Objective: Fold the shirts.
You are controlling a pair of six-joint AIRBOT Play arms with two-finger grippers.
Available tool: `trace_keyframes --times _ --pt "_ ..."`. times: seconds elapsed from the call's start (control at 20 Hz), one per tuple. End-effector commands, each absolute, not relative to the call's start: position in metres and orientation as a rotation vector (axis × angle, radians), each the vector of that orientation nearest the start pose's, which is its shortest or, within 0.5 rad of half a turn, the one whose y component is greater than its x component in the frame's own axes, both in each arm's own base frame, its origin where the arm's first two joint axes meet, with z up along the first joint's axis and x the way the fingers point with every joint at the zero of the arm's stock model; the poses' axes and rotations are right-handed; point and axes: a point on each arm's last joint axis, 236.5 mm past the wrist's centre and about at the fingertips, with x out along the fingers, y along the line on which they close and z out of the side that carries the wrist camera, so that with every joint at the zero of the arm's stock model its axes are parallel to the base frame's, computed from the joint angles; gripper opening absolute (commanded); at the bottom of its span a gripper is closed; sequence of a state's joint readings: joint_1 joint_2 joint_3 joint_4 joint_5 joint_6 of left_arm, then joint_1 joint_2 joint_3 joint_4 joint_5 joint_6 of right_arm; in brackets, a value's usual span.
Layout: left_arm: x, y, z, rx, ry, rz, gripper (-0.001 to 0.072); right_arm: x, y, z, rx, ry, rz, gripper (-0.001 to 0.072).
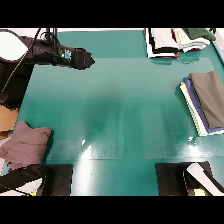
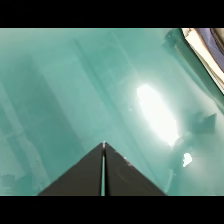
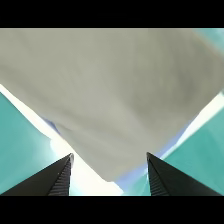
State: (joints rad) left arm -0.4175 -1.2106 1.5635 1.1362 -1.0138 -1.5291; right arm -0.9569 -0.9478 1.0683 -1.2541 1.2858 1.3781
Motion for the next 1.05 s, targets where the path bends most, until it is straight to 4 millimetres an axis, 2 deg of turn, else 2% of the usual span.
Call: trace_keyframes --times 0.0,0.05,0.15,0.25,0.35,0.4,0.45,0.5,0.55,0.6,0.75,1.0 --pt "0.388 -0.264 0.245 -0.167 0.690 -0.691 0.0029 0.280 -0.193 0.140 0.548 0.862 -0.403 0.0533" --pt "0.390 -0.264 0.246 -0.168 0.683 -0.688 0.0029 0.298 -0.172 0.155 0.529 0.835 -0.323 0.0533" --pt "0.392 -0.261 0.246 -0.163 0.678 -0.680 0.0029 0.332 -0.110 0.181 0.473 0.809 -0.124 0.0533" --pt "0.393 -0.262 0.248 -0.170 0.670 -0.680 0.0029 0.349 -0.048 0.193 0.384 0.822 0.050 0.0526" --pt "0.394 -0.262 0.250 -0.173 0.661 -0.678 0.0029 0.357 0.008 0.196 0.299 0.828 0.191 0.0519" --pt "0.395 -0.262 0.251 -0.174 0.657 -0.678 0.0029 0.359 0.036 0.198 0.265 0.822 0.262 0.0487" --pt "0.395 -0.262 0.251 -0.175 0.655 -0.677 0.0029 0.359 0.063 0.199 0.236 0.816 0.328 0.0413" --pt "0.395 -0.262 0.251 -0.175 0.655 -0.677 0.0029 0.358 0.085 0.200 0.212 0.809 0.380 0.0291" --pt "0.395 -0.262 0.251 -0.175 0.655 -0.677 0.0029 0.356 0.104 0.200 0.193 0.802 0.427 0.0086" --pt "0.396 -0.262 0.252 -0.176 0.652 -0.677 0.0029 0.353 0.122 0.201 0.172 0.793 0.472 0.0021" --pt "0.396 -0.262 0.252 -0.177 0.648 -0.676 0.0029 0.348 0.153 0.208 0.140 0.764 0.548 0.0022" --pt "0.396 -0.262 0.252 -0.177 0.648 -0.676 0.0029 0.342 0.160 0.206 0.131 0.781 0.573 0.0021"
